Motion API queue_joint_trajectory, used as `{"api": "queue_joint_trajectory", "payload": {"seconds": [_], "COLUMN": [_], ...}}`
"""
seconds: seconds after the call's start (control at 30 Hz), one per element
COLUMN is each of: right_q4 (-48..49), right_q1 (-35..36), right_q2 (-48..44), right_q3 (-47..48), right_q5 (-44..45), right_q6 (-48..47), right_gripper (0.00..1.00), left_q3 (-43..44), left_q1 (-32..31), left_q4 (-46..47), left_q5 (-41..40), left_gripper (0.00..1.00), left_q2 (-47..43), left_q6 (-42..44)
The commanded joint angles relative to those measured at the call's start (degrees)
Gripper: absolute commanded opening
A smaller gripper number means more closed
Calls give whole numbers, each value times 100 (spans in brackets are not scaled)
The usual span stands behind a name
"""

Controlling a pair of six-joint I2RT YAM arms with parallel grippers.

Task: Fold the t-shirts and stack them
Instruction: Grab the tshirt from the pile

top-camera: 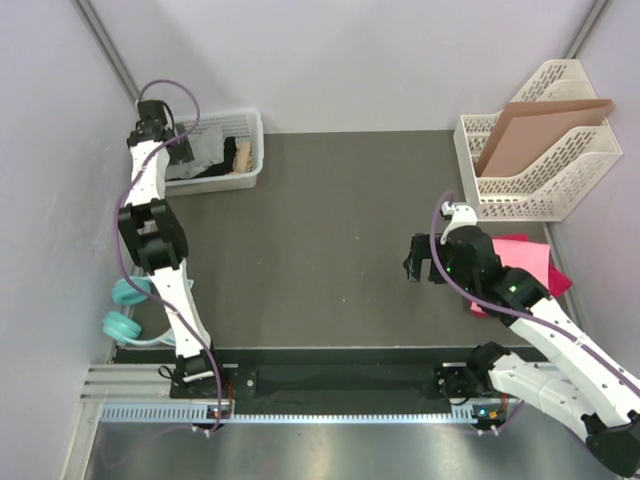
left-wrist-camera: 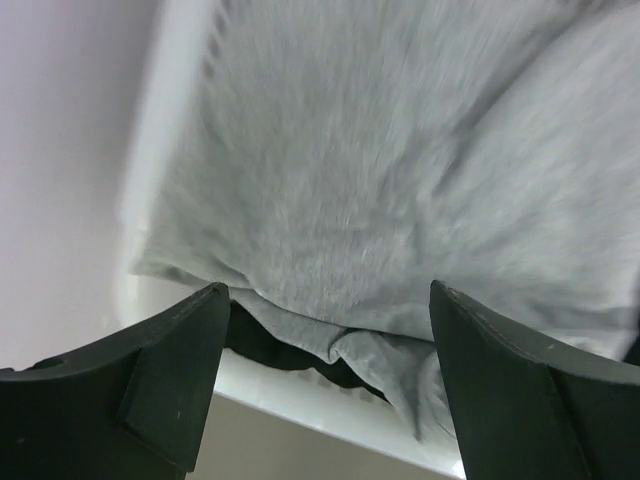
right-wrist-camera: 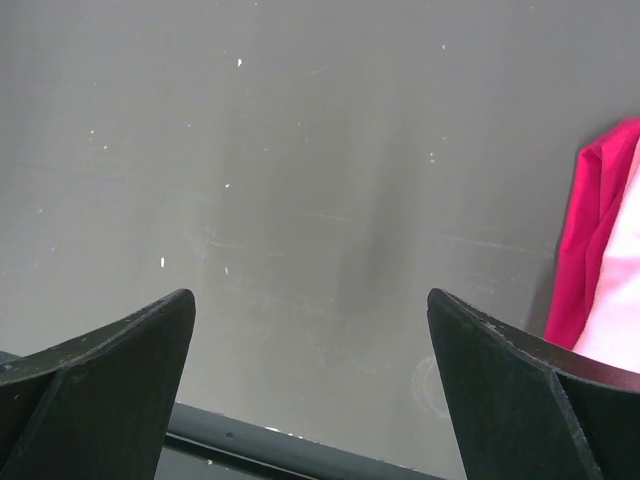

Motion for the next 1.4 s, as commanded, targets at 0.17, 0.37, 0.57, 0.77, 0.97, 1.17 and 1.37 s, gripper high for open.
{"api": "queue_joint_trajectory", "payload": {"seconds": [0.17,0.37,0.57,0.77,0.97,1.17,1.37], "right_q4": [335,563,625,739,853,898,863], "right_q1": [-51,-51,-51,-42,-42,-42,-16], "right_q2": [192,210,209,227,297,280,140], "right_q3": [139,-98,-212,-265,-353,-344,-423], "right_q5": [-319,-609,-724,-846,-987,-1005,-1005], "right_q6": [12,91,91,99,108,73,64], "right_gripper": [99,99,98,94,89,85,80], "left_q3": [-662,-521,-548,-556,-556,-723,-636], "left_q1": [-86,-130,-157,-323,-368,-359,-359], "left_q4": [309,344,353,353,168,195,98], "left_q5": [413,589,1167,1618,1969,2179,2786], "left_gripper": [84,85,80,39,0,0,0], "left_q2": [64,161,126,204,56,-926,-2297], "left_q6": [156,175,69,192,315,420,210]}}
